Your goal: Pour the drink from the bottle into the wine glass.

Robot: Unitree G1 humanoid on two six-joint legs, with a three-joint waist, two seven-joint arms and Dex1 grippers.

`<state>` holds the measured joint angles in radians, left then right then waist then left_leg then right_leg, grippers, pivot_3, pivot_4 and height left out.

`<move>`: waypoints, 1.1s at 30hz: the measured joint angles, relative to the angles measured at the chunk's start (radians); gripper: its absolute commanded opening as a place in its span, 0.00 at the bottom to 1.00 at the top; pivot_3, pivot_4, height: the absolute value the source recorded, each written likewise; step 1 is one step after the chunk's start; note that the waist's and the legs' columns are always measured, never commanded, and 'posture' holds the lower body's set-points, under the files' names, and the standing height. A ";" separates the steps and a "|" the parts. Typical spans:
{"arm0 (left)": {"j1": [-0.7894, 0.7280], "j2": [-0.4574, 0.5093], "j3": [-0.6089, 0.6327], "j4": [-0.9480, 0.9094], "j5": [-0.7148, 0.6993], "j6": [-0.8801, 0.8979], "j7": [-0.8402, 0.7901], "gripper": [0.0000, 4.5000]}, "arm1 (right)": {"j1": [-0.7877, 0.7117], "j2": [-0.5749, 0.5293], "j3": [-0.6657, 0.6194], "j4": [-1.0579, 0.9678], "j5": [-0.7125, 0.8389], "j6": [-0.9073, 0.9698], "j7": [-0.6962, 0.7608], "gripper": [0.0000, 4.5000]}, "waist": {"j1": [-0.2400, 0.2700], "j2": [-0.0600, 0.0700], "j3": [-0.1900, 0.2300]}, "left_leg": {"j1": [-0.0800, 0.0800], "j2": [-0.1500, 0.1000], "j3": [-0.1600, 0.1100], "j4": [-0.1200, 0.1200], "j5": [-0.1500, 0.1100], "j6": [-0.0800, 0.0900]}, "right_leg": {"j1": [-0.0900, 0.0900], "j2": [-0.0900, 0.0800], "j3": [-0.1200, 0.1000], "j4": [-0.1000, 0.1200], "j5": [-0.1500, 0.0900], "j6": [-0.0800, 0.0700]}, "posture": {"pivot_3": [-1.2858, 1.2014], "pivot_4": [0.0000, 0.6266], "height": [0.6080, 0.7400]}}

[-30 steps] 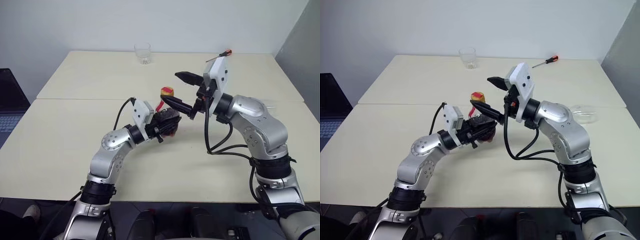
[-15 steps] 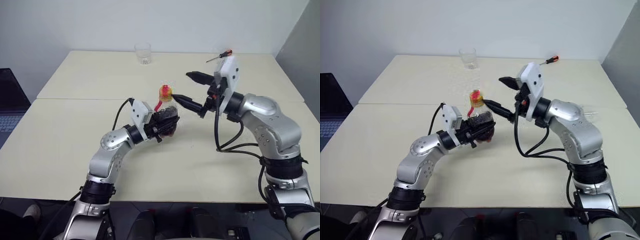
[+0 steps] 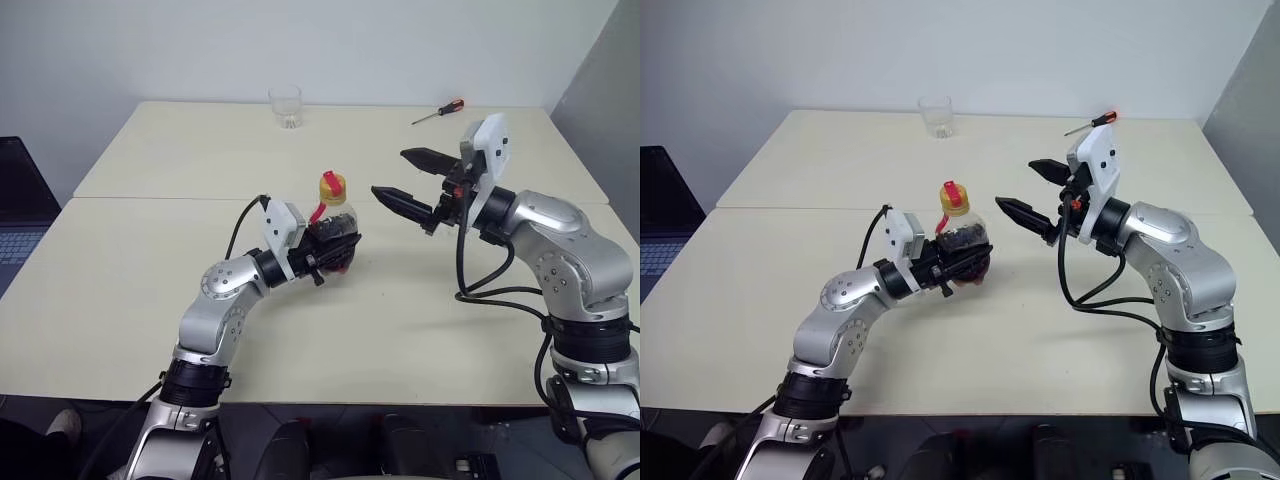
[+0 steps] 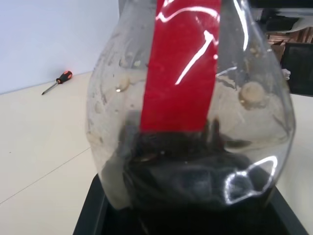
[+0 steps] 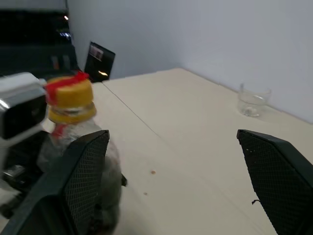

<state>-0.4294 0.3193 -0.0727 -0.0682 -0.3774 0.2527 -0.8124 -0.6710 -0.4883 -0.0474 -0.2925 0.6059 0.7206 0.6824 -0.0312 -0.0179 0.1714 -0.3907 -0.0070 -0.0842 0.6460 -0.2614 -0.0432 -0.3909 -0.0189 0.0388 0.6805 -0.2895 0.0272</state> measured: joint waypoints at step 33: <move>-0.044 0.006 -0.001 0.027 0.001 -0.018 -0.005 0.40 | -0.095 0.176 0.110 0.081 -0.035 -0.071 -0.015 0.99 | 0.000 0.000 0.000 | 0.000 0.000 -0.001 0.000 0.000 0.000 | 0.000 0.000 0.000 0.000 0.000 0.000 | 0.52 0.24 1.00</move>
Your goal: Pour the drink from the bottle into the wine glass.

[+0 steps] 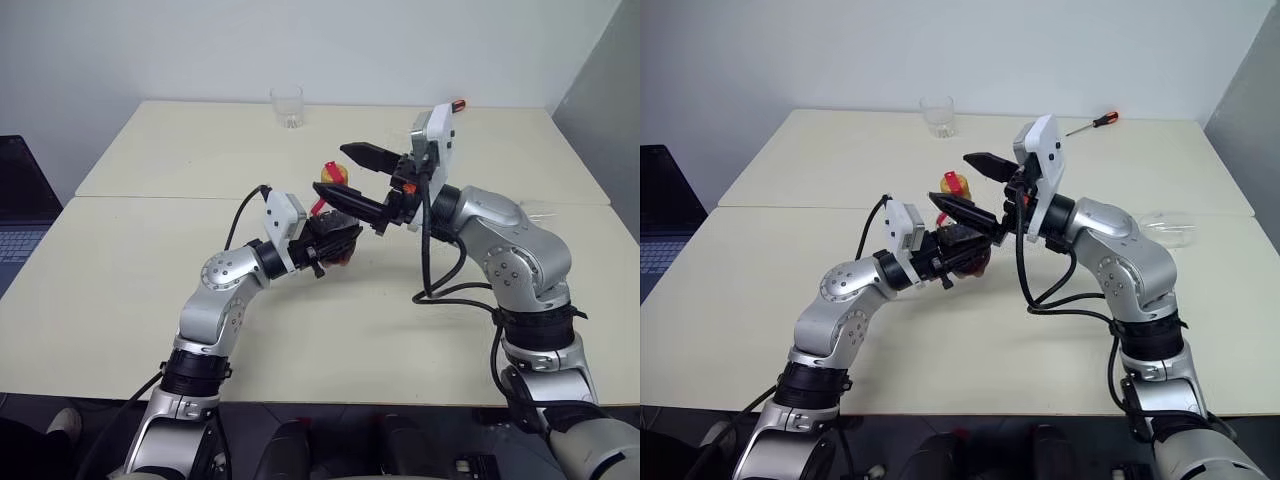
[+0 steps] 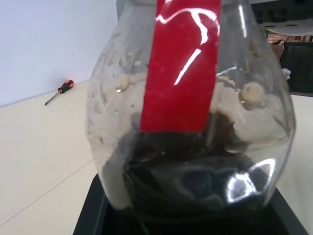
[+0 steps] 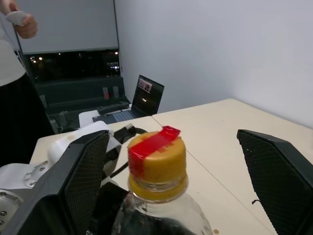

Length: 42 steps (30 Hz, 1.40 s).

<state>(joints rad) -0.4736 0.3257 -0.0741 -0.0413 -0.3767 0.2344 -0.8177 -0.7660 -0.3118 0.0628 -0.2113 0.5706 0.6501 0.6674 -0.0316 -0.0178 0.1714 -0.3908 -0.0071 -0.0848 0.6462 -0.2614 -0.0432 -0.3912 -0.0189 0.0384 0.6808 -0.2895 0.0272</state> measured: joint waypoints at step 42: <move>-0.001 -0.015 -0.001 0.001 0.000 -0.008 -0.003 0.40 | 0.025 -0.043 -0.061 -0.110 0.165 0.135 -0.023 0.99 | 0.000 0.000 0.000 | 0.000 0.000 0.000 0.000 0.000 0.000 | 0.000 0.000 0.000 0.000 0.000 0.000 | 0.52 0.24 1.00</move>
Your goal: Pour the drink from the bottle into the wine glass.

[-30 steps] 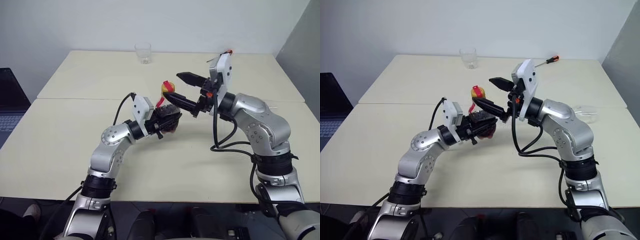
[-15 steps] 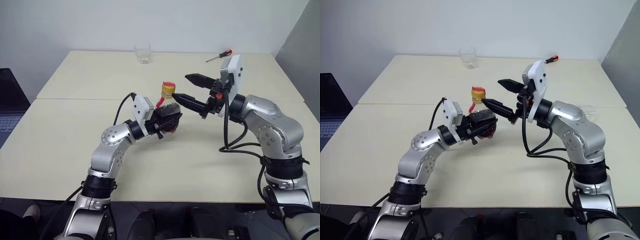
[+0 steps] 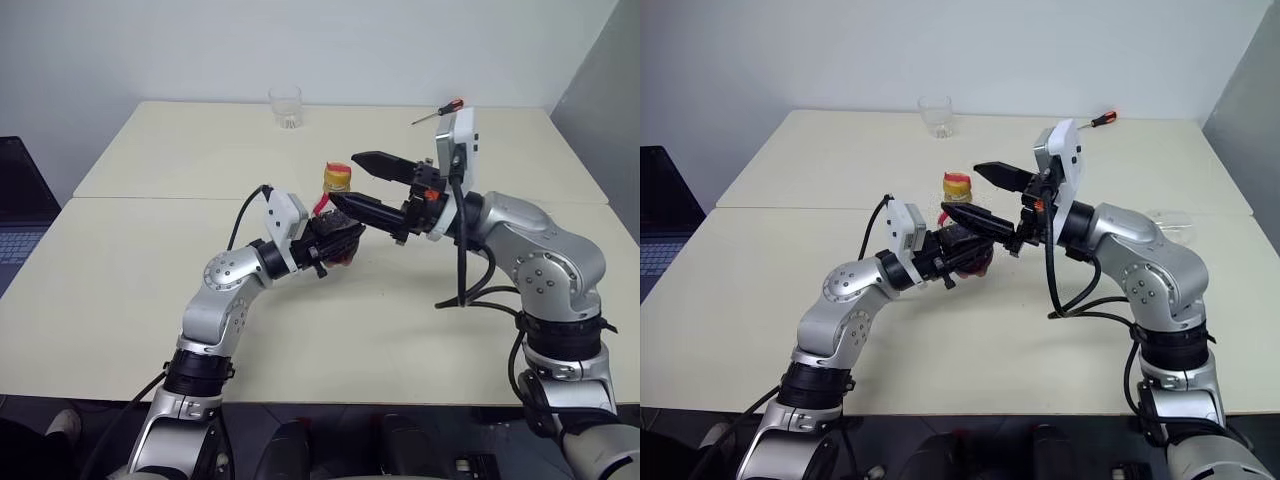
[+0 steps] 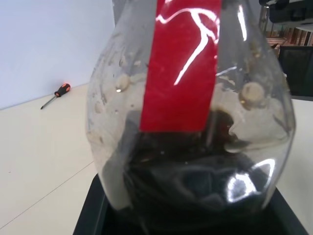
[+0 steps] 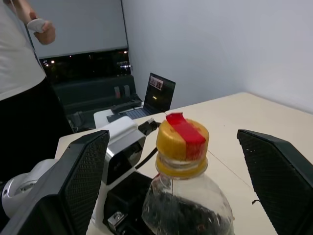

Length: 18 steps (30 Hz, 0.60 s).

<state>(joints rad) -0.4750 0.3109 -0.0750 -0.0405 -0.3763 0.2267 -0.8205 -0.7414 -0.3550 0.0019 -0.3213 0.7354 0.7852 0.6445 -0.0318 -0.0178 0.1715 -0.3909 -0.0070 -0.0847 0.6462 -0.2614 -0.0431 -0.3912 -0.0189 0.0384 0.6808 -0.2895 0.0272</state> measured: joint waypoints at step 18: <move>0.000 0.000 0.000 0.000 0.000 0.000 0.002 0.40 | -0.037 0.078 0.014 0.075 -0.002 0.030 -0.036 0.80 | 0.000 0.000 0.000 | 0.000 0.000 0.000 0.000 0.000 0.000 | 0.000 0.000 0.000 0.000 0.000 0.000 | 0.52 0.24 1.00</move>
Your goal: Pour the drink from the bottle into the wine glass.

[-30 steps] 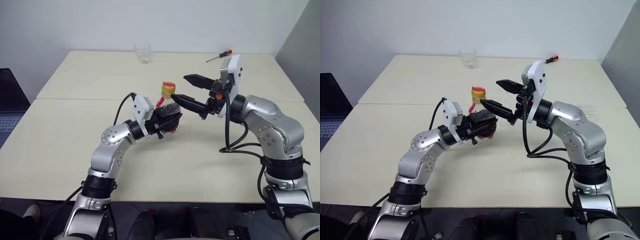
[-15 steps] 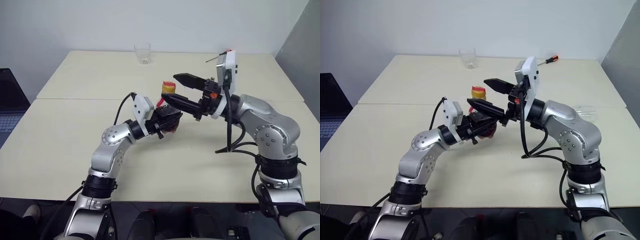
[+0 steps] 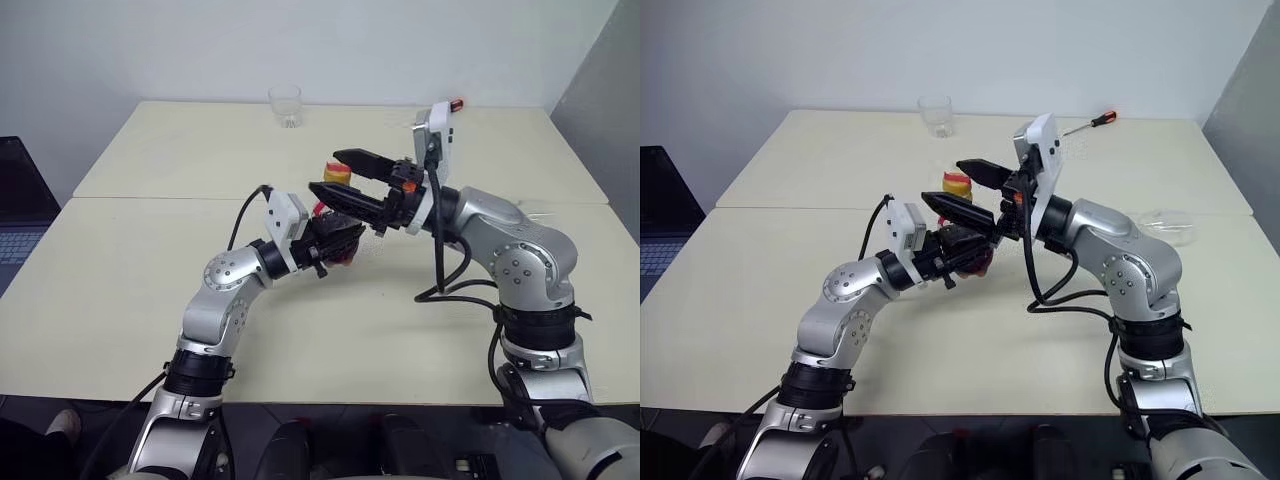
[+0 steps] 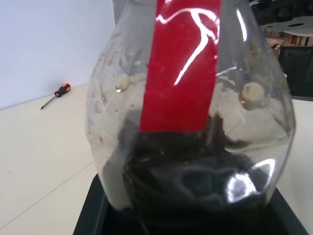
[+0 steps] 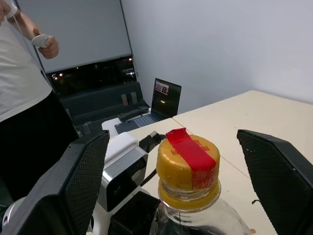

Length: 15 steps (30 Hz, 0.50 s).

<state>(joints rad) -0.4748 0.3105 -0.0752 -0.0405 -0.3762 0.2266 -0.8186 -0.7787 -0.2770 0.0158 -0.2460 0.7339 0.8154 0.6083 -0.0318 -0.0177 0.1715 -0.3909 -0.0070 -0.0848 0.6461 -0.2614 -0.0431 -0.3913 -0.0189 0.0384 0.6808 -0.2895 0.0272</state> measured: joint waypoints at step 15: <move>0.006 -0.004 0.000 0.000 0.001 -0.001 0.002 0.40 | -0.016 0.009 -0.020 0.017 0.014 0.027 -0.020 0.26 | 0.000 0.000 0.000 | 0.000 0.000 0.000 0.000 0.000 0.000 | 0.000 0.000 0.000 0.000 0.000 0.000 | 0.52 0.24 1.00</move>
<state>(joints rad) -0.4684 0.3063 -0.0756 -0.0409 -0.3751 0.2253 -0.8167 -0.7944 -0.2685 -0.0044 -0.2287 0.7483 0.8426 0.5881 -0.0319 -0.0176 0.1715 -0.3909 -0.0070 -0.0847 0.6461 -0.2614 -0.0431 -0.3913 -0.0189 0.0384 0.6808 -0.2895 0.0272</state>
